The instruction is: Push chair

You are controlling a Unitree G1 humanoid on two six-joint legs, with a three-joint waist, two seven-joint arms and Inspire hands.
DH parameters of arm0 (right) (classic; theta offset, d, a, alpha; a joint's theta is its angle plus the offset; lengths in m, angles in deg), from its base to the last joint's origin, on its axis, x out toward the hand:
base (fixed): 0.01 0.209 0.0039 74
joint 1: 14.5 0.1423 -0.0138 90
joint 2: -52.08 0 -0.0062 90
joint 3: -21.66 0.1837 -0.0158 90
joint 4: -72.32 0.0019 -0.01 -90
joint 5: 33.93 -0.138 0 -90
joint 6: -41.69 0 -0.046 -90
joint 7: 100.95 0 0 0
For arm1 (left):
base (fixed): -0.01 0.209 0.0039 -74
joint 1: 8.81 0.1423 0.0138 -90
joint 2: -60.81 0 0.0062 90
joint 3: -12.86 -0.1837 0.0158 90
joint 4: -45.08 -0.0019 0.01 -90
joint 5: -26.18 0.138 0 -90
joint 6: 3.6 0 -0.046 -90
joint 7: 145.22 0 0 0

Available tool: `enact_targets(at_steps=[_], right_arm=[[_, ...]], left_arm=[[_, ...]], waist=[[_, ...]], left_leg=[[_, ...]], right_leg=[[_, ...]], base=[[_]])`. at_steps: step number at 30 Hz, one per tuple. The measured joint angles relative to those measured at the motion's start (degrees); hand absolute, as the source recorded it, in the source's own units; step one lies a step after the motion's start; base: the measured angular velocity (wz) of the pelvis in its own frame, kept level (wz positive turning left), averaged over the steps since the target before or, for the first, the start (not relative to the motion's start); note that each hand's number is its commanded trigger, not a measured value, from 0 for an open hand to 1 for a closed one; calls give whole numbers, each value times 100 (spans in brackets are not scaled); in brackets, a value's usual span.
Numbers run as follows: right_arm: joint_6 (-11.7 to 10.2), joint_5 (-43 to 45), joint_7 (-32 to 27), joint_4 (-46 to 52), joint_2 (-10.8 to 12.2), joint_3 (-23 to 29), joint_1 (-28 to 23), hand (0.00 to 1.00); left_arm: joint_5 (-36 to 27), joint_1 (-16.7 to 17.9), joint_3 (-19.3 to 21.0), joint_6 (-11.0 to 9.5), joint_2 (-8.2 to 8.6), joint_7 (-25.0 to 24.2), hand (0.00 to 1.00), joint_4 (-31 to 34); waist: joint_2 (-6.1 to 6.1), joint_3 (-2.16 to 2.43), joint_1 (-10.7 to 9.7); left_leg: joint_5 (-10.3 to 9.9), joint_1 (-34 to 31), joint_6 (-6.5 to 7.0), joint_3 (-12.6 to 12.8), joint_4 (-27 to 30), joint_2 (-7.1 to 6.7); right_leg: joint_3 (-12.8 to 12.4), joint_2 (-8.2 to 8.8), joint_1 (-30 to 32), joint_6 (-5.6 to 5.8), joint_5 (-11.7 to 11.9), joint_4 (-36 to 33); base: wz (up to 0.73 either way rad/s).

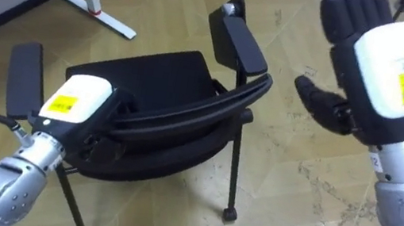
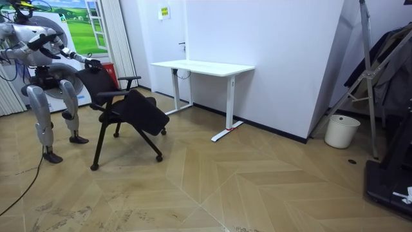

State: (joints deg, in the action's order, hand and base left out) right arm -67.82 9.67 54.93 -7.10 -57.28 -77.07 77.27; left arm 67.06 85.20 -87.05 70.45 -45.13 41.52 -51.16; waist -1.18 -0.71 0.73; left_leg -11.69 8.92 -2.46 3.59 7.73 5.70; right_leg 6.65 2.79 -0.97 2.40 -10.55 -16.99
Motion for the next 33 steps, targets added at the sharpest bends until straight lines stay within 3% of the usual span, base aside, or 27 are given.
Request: enact_targets(at_steps=[1, 2, 3, 4, 5, 6, 7, 9, 11, 12, 14, 21, 25, 28, 33], right_arm=[[-49, -5, 13, 0, -22, -35, -4, 0], [-66, -4, 21, 22, -23, -64, -4, 0], [-114, -3, 53, 99, -75, -114, 9, 0], [-116, 14, 108, 87, -192, -279, 101, 0], [-103, 12, 142, 83, -252, -373, 106, 0], [-132, 26, 204, 84, -332, -466, 105, 0], [-176, 25, 247, 29, -318, -570, 119, 0], [-290, 185, 356, -57, -362, -627, 126, 0], [-283, 227, 504, -165, -393, -826, 121, 0], [-285, 300, 585, -166, -485, -899, 117, 0], [-270, 298, 695, -171, -595, -1020, 127, 0], [-210, 297, 1196, -293, -602, -1214, 146, 0], [-262, 296, 1259, -560, -600, -1283, 176, 0], [-177, 294, 1429, -805, -600, -1290, 177, 0], [-161, 294, 1685, -1051, -598, -1552, 200, 0]], left_arm=[[-65, 14, -17, -37, -110, 0, 100, 2], [-101, 17, -1, -64, -202, 2, 100, 16], [-150, 29, 93, -108, -340, 11, 100, 81], [-162, 2, 123, -72, -330, 31, 100, 30], [-170, -52, 62, -35, -323, 28, 100, -29], [-206, -206, -83, 22, -317, -38, 100, -113], [-206, -342, -239, 59, -321, -54, 100, -149], [-204, -415, -375, 50, -331, -52, 100, -150], [-193, -385, -422, 45, -347, -55, 100, -168], [-200, -369, -419, 26, -360, -58, 100, -172], [-215, -375, -420, 7, -358, -59, 100, -173], [-271, -377, -433, -5, -358, -110, 100, -172], [-319, -393, -460, -5, -357, -116, 100, -213], [-396, -392, -474, -10, -357, -113, 100, -268], [-437, -393, -533, -10, -357, -109, 100, -289]], waist=[[26, -31, 15], [-40, -12, 34], [-176, 22, 121], [-199, -18, 114], [-199, -19, 35], [-222, -32, -57], [-344, -21, -3], [-314, -26, 122], [-282, -45, 157], [-310, -24, 147], [-286, -39, 148], [-247, -46, 184], [-201, -77, 115], [-165, -86, 130], [-120, -66, 143]], left_leg=[[0, 48, 0, -251, 4, 74], [0, 33, 0, -316, 13, 106], [-43, -71, -68, -227, 68, 93], [-215, -263, -231, -13, 360, 168], [-228, -356, -212, 46, 363, 138], [-156, -601, -119, 138, 110, -40], [206, -726, 34, 302, 116, -167], [239, -642, 36, 310, 115, -170], [238, -519, 35, 83, 107, -224], [237, -508, 33, 97, 100, -242], [237, -511, 33, 129, 76, -248], [237, -495, 34, 194, 77, -247], [237, -469, 34, 167, 75, -253], [237, -441, 34, 167, 75, -250], [237, -414, 34, 164, 64, -248]], right_leg=[[-46, -87, 118, -202, -108, -150], [-191, -193, 117, -249, -127, 105], [-146, -277, -4, -287, 58, 587], [-210, -250, -122, -326, 140, 665], [-326, -230, -173, -326, 140, 669], [-664, -163, -234, -306, 129, 686], [-789, -58, -228, -216, 83, 713], [-515, -112, -197, -169, 109, 681], [-326, -125, -256, -175, 117, 634], [-325, -111, -353, -175, 117, 699], [-328, -107, -399, -175, 117, 755], [-317, -104, -420, -175, 117, 752], [-172, -91, -488, -175, 117, 755], [-161, -91, -515, -174, 117, 754], [-141, -92, -530, -173, 116, 746]], base=[[-10], [-16], [0], [25], [71], [52], [28], [-10], [-3], [14], [12], [0], [10], [2], [0]])
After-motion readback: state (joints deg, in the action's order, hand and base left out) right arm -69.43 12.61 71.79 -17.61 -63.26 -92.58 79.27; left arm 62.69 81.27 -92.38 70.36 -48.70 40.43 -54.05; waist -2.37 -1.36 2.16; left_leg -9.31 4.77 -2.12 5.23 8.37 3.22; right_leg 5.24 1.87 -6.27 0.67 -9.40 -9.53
